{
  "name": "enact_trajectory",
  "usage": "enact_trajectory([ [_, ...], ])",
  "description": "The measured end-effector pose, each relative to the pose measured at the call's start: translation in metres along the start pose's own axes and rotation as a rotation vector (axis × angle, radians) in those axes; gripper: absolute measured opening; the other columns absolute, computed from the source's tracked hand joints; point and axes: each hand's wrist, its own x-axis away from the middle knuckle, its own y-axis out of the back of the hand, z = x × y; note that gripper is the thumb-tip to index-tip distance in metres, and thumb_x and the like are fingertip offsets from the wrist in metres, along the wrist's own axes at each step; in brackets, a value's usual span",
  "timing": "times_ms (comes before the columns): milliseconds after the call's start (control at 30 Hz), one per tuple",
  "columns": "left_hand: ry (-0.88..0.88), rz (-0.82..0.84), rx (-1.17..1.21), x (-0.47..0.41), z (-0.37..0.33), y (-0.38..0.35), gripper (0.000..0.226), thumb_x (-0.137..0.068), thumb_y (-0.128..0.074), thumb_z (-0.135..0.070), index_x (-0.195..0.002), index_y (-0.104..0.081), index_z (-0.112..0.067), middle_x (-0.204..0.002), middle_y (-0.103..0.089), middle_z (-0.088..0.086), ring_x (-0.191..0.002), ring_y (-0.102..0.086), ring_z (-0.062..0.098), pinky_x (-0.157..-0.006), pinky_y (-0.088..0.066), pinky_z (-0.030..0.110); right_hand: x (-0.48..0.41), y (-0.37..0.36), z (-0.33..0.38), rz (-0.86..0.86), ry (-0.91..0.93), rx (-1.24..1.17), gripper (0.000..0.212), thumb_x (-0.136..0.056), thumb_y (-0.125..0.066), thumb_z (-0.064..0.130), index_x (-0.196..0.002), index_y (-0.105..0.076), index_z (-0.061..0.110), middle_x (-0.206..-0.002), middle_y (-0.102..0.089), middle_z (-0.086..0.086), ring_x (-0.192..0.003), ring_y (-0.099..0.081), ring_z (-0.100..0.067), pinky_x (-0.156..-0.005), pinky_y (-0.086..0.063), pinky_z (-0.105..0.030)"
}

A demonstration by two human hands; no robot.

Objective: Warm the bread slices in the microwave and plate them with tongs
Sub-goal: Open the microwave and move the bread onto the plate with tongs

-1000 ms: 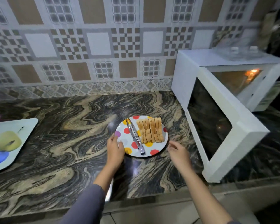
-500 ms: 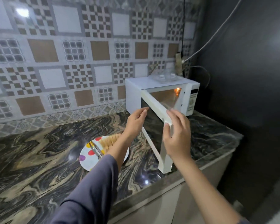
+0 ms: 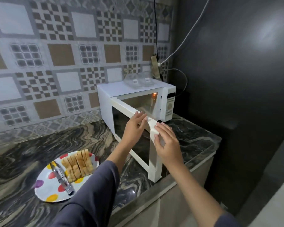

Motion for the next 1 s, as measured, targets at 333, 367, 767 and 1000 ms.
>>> enact_trajectory([
  [333,0.023,-0.324,-0.11,-0.072,-0.002,-0.109,0.028,-0.093,-0.054,-0.023,-0.114,-0.067,-0.009,-0.117,-0.057,0.009,-0.115,-0.048,0.023,-0.098,-0.044,0.041,-0.08,0.031,-0.138,0.063,0.049,-0.161,0.029,-0.086,-0.056,0.003,-0.113,-0.066,0.002,-0.121,-0.063,-0.01,-0.121,-0.05,-0.009,-0.106,-0.032,-0.011],
  [367,0.022,-0.357,-0.129,-0.079,-0.001,-0.117,0.027,-0.092,-0.055,-0.022,-0.112,-0.067,-0.009,-0.116,-0.058,0.01,-0.114,-0.049,0.023,-0.097,-0.045,0.038,-0.087,0.031,-0.149,0.073,0.059,-0.17,0.029,-0.086,-0.056,0.003,-0.113,-0.066,0.002,-0.122,-0.063,-0.009,-0.121,-0.051,-0.009,-0.106,-0.032,-0.011],
  [767,-0.061,-0.424,-0.535,-0.146,0.03,-0.167,0.04,-0.093,-0.04,-0.037,-0.123,-0.06,-0.021,-0.127,-0.058,0.009,-0.12,-0.049,0.027,-0.091,-0.047,0.035,-0.165,-0.001,-0.249,0.101,0.057,-0.355,0.027,-0.09,-0.056,0.014,-0.115,-0.065,0.008,-0.124,-0.058,0.006,-0.124,-0.044,0.006,-0.106,-0.032,-0.012],
  [1000,-0.045,-0.5,-0.684,-0.197,0.067,-0.197,0.042,-0.093,-0.04,-0.037,-0.129,-0.053,-0.02,-0.131,-0.055,0.013,-0.125,-0.037,0.026,-0.105,-0.037,0.041,-0.218,-0.034,-0.296,0.143,0.117,-0.315,0.033,-0.089,-0.058,0.02,-0.119,-0.063,0.008,-0.126,-0.056,0.006,-0.125,-0.047,-0.005,-0.107,-0.034,-0.016],
])
